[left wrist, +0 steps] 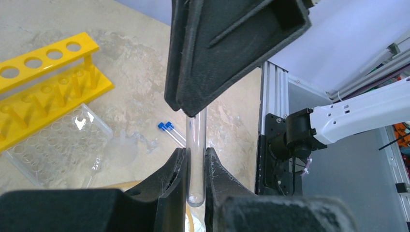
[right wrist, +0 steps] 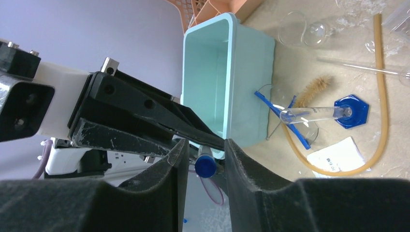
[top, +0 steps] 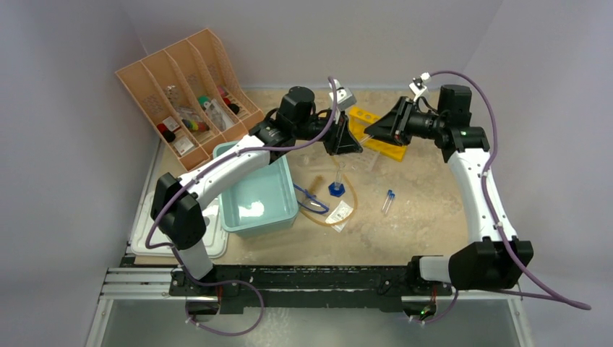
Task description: Organize the chemistry lab equipment
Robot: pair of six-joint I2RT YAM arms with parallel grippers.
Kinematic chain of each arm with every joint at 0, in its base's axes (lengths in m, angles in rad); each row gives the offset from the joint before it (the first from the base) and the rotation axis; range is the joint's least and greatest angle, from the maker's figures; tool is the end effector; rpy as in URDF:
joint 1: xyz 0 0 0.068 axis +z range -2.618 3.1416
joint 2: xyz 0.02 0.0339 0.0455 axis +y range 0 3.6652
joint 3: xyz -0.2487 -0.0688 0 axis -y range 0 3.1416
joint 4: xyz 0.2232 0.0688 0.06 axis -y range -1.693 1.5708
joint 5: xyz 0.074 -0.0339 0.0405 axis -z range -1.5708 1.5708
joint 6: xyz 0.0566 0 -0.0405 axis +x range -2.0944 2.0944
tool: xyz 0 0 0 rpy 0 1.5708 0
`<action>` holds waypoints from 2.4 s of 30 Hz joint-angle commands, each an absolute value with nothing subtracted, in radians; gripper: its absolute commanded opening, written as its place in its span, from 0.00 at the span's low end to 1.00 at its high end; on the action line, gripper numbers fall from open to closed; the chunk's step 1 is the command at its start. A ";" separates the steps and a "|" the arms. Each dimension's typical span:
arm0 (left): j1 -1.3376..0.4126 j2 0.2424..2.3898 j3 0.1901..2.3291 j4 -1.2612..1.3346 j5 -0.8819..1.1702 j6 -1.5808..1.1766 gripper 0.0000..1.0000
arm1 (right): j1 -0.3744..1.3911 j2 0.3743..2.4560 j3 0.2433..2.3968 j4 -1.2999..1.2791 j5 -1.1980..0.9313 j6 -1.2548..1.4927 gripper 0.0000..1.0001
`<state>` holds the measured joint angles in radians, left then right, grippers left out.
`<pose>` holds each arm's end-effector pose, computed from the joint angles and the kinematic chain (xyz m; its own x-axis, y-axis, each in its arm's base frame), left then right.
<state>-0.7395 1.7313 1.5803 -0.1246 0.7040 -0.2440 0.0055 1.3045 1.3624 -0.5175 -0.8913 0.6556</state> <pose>0.2724 -0.2981 0.3529 -0.4304 0.1433 -0.8912 0.8964 0.1835 -0.4034 0.2719 0.0455 0.3776 -0.7787 0.3788 -0.5001 -0.2849 0.4966 0.8199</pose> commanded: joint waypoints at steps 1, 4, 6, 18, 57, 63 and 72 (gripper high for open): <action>-0.727 1.700 1.617 -0.083 0.750 -0.225 0.00 | 0.005 1.317 1.374 -0.466 -0.931 0.678 0.31; -0.718 1.704 1.612 -0.076 0.750 -0.229 0.00 | 0.007 1.329 1.398 -0.469 -0.938 0.658 0.24; -0.712 1.705 1.612 -0.071 0.748 -0.234 0.00 | 0.008 1.328 1.406 -0.471 -0.926 0.662 0.22; -0.686 1.705 1.609 -0.069 0.637 -0.277 0.43 | 0.007 1.351 1.479 -0.524 -0.848 0.610 0.13; -0.600 1.512 1.615 -0.248 -0.211 -0.451 0.65 | 0.394 1.815 1.544 -0.128 0.176 0.078 0.12; -0.600 1.516 1.611 -0.235 -0.250 -0.445 0.65 | 0.401 1.814 1.458 -0.084 0.103 0.050 0.11; -0.600 1.519 1.597 -0.232 -0.240 -0.450 0.65 | 0.401 1.801 1.396 -0.083 0.046 0.044 0.11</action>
<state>-0.6025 1.5478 1.5673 -0.2703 -0.2314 -0.4355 0.3973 1.8278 1.4151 -0.1291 0.0811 0.0620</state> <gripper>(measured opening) 0.646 0.186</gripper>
